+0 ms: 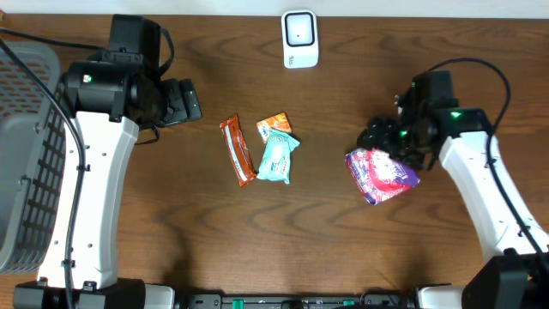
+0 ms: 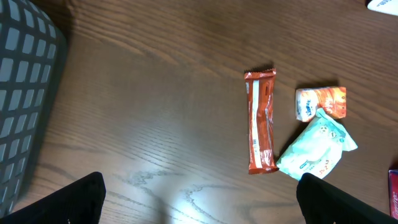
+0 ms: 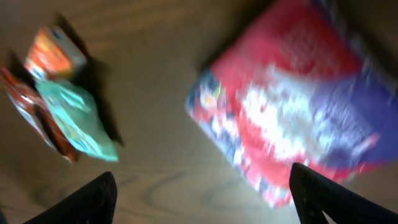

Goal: Scan the item barcode

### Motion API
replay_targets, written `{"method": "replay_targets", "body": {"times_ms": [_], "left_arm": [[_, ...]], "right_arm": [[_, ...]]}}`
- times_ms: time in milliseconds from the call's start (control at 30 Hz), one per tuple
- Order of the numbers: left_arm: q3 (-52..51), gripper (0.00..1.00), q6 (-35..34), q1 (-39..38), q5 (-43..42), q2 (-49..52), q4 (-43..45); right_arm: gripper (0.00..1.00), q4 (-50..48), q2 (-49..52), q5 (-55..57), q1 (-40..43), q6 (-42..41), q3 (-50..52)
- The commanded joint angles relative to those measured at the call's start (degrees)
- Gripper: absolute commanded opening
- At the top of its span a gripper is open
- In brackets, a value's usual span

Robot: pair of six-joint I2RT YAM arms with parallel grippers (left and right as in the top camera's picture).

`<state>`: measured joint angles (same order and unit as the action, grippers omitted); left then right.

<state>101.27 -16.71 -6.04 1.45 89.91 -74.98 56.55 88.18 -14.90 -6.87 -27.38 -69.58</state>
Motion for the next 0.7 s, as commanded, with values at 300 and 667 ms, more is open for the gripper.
{"method": "replay_targets", "body": {"times_ms": [300,667], "left_arm": [[-0.1,0.97,-0.5,0.2,0.0,0.4,-0.2],[-0.1,0.98,-0.5,0.2,0.1,0.4,-0.2]], "right_arm": [[0.33,17.2,0.3,21.6,-4.0,-15.4,3.9],[0.37,-1.9,0.3,17.4,-1.9,-17.3,17.0]]}}
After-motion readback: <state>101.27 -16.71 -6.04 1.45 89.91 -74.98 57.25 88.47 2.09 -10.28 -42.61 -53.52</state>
